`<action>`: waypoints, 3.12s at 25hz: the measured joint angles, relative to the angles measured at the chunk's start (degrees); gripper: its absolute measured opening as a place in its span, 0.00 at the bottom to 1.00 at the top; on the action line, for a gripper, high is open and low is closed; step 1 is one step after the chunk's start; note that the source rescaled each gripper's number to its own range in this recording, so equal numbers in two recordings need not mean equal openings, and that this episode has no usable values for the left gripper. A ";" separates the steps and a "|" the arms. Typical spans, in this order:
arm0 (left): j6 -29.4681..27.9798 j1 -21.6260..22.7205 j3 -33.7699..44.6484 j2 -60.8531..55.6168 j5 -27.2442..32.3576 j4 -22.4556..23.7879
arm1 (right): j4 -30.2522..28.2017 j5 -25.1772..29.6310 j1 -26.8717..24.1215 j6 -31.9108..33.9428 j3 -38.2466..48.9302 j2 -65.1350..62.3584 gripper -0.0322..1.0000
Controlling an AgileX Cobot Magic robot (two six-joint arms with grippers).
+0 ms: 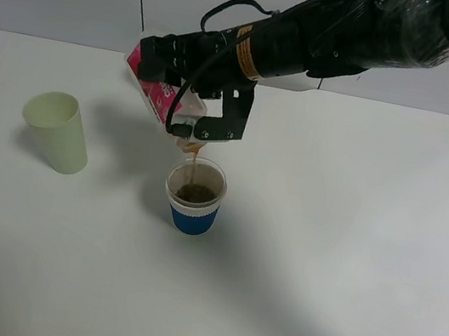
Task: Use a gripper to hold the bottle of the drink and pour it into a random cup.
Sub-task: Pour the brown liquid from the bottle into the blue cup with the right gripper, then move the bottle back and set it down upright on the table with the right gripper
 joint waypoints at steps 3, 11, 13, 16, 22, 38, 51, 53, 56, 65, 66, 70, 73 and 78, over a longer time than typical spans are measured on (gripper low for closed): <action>0.00 0.00 0.00 0.00 0.00 0.00 | 0.00 -0.07 0.27 -0.62 0.00 0.00 0.04; 0.00 0.00 0.00 0.00 0.00 0.00 | 0.06 -0.18 0.68 -1.46 0.00 -0.11 0.04; 0.00 0.00 0.00 0.00 0.00 0.00 | 0.27 -0.18 0.68 -1.46 0.00 -0.11 0.04; 0.00 0.00 0.00 0.00 0.00 0.00 | 1.06 -0.18 0.68 -1.46 0.00 -0.11 0.04; 0.00 0.00 0.00 0.00 0.00 0.00 | 1.75 -0.18 0.68 5.11 0.00 -0.11 0.04; 0.00 0.00 0.00 0.00 0.00 0.00 | 5.81 0.05 -0.87 74.97 0.00 -0.11 0.04; 0.00 0.00 0.00 0.00 0.00 0.00 | 10.93 1.47 -4.65 130.35 0.00 -0.11 0.04; 0.00 0.00 0.00 0.00 0.00 0.00 | 10.61 1.47 -5.09 134.37 0.00 -0.11 0.04; 0.00 0.00 0.00 0.00 0.00 0.04 | 10.05 2.37 -5.79 137.65 0.00 -0.11 0.04; 0.00 0.00 0.00 0.00 0.00 -0.01 | 21.47 7.32 -8.34 132.84 4.91 -0.17 0.04; 0.00 0.00 0.00 0.00 0.00 -0.01 | 25.52 8.00 -8.75 129.18 6.31 -0.17 0.04; 0.00 0.00 0.00 0.00 0.00 -0.01 | 44.05 8.97 -9.50 111.64 12.16 -0.17 0.04; 0.00 0.00 0.00 0.00 0.00 -0.01 | 57.26 9.17 -9.55 100.06 15.85 -0.17 0.04; 0.00 0.00 0.00 0.00 0.00 -0.01 | 65.90 8.56 -12.04 95.09 20.09 -0.18 0.04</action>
